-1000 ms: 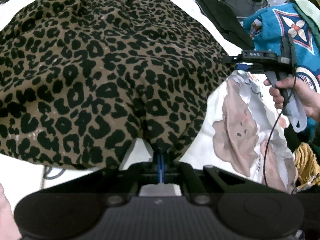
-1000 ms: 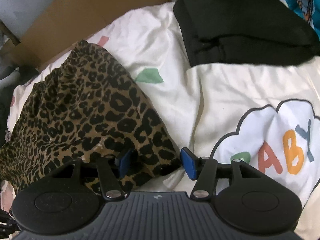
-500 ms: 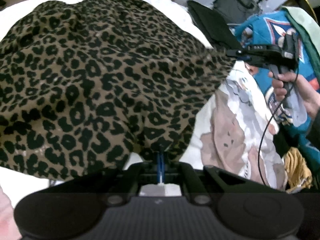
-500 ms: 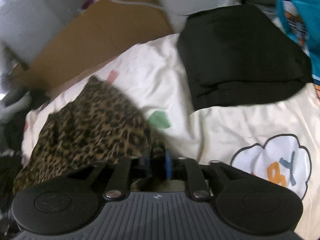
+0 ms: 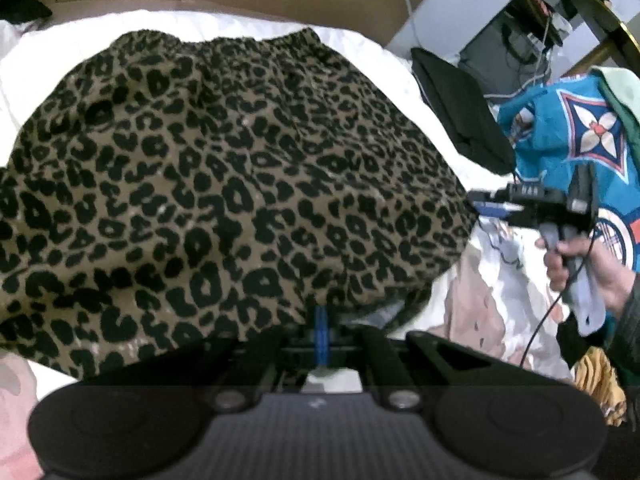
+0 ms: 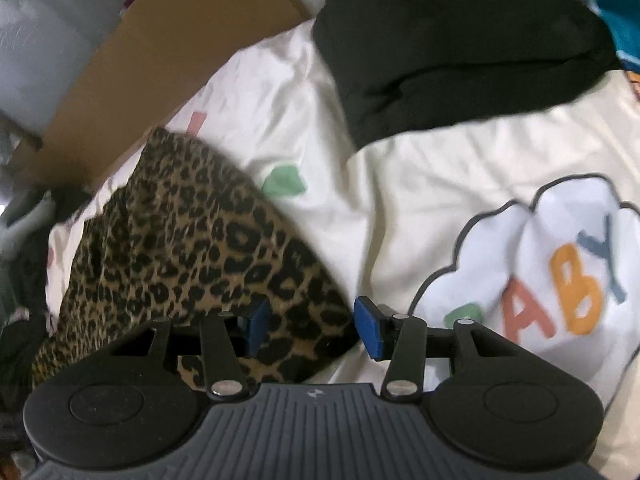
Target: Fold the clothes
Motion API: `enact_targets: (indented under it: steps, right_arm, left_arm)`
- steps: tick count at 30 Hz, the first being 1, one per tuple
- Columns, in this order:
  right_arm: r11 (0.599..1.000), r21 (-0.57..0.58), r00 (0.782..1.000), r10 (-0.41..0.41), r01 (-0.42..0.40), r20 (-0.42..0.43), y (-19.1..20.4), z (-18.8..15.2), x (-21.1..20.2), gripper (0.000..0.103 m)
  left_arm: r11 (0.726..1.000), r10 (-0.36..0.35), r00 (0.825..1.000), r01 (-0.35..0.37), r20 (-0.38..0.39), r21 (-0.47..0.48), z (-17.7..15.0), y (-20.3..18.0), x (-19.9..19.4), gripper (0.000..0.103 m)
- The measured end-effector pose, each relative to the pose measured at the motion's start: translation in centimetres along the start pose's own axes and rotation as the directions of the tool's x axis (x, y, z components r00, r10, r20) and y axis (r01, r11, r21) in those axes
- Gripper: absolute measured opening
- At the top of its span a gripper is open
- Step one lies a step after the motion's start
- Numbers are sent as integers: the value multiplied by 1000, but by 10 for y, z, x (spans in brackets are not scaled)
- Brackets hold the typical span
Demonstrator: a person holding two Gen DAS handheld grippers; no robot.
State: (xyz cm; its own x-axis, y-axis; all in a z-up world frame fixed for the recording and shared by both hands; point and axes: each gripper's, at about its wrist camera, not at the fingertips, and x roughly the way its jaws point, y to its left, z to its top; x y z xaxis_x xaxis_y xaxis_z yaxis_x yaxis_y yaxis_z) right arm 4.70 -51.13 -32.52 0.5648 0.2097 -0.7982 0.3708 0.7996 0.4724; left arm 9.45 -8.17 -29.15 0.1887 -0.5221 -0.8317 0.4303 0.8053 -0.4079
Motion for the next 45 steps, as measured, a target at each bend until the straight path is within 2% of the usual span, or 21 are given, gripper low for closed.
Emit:
enact_targets:
  steps: [4, 6, 7, 10, 12, 14, 15, 18, 19, 20, 21, 22, 23, 28, 29, 30, 32, 35, 40, 42, 45]
  right_arm:
    - [995, -76, 998, -60, 59, -7, 9, -5, 7, 53]
    - [996, -65, 998, -59, 59, 2, 9, -1, 2, 33]
    - [996, -60, 998, -58, 58, 7, 9, 1, -1, 15]
    - [997, -44, 998, -56, 57, 21, 9, 6, -9, 5]
    - [998, -34, 998, -55, 56, 31, 9, 9, -14, 5]
    - [998, -29, 997, -54, 56, 48, 10, 15, -18, 5]
    - [998, -31, 997, -54, 56, 59, 11, 18, -20, 5]
    - [997, -43, 996, -60, 63, 67, 15, 23, -18, 8]
    - [998, -26, 997, -57, 59, 59, 12, 23, -16, 12]
    - [998, -9, 997, -54, 54, 51, 10, 22, -14, 27]
    - [999, 8, 998, -50, 50, 44, 7, 21, -13, 40]
    - [999, 14, 998, -49, 49, 46, 6, 18, -12, 55]
    - [999, 19, 998, -49, 48, 47, 4, 16, -11, 57]
    - [997, 2, 997, -73, 73, 24, 9, 8, -2, 57]
    - [997, -2, 997, -78, 78, 19, 10, 7, 0, 56]
    - [996, -5, 996, -83, 83, 14, 11, 5, 2, 52]
    - [996, -12, 996, -93, 93, 5, 13, 2, 5, 26]
    - [996, -16, 996, -90, 90, 0, 14, 1, 6, 6]
    - [998, -16, 995, -64, 66, 76, 19, 13, -16, 6]
    - [997, -28, 994, -70, 73, 86, 23, 16, -17, 6]
    - [992, -42, 991, -119, 122, 59, 27, 17, -10, 13]
  left_arm:
    - [1000, 1, 1000, -1, -2, -3, 0, 1, -2, 0]
    - [1000, -8, 1000, 8, -17, 2, -2, 0, 0, 0]
    - [1000, -16, 999, 17, -31, 8, -3, -3, 2, 0]
    - [998, -30, 995, 35, -99, 55, -12, -14, 14, 5]
    - [996, -12, 991, 23, -136, 85, -19, -23, 24, 11]
    - [997, -9, 985, 23, -171, 80, -26, -27, 34, 25]
    - [997, -18, 982, 32, -186, 72, -28, -28, 38, 27]
    - [996, -43, 982, 57, -182, 74, -31, -32, 39, 39]
    - [995, -40, 984, 55, -176, 81, -31, -34, 39, 51]
    - [995, -33, 984, 49, -174, 89, -32, -35, 40, 60]
    - [995, -28, 984, 45, -174, 94, -33, -35, 41, 62]
    - [995, -21, 983, 39, -180, 97, -33, -34, 44, 62]
    - [995, -9, 982, 28, -189, 98, -33, -34, 48, 62]
    - [995, 22, 979, -2, -202, 100, -35, -34, 65, 61]
    - [995, 14, 981, 4, -192, 95, -34, -35, 66, 56]
    - [996, 7, 983, 10, -181, 92, -33, -35, 66, 49]
    - [997, -4, 983, 18, -186, 74, -31, -35, 69, 19]
    - [999, -29, 983, 35, -182, 34, -30, -30, 67, 11]
    - [983, -183, 973, 178, -138, -50, -29, -22, 52, 11]
    - [979, -199, 970, 191, -136, -72, -30, -17, 51, 11]
    - [983, -181, 967, 171, -178, -72, -34, -12, 53, 24]
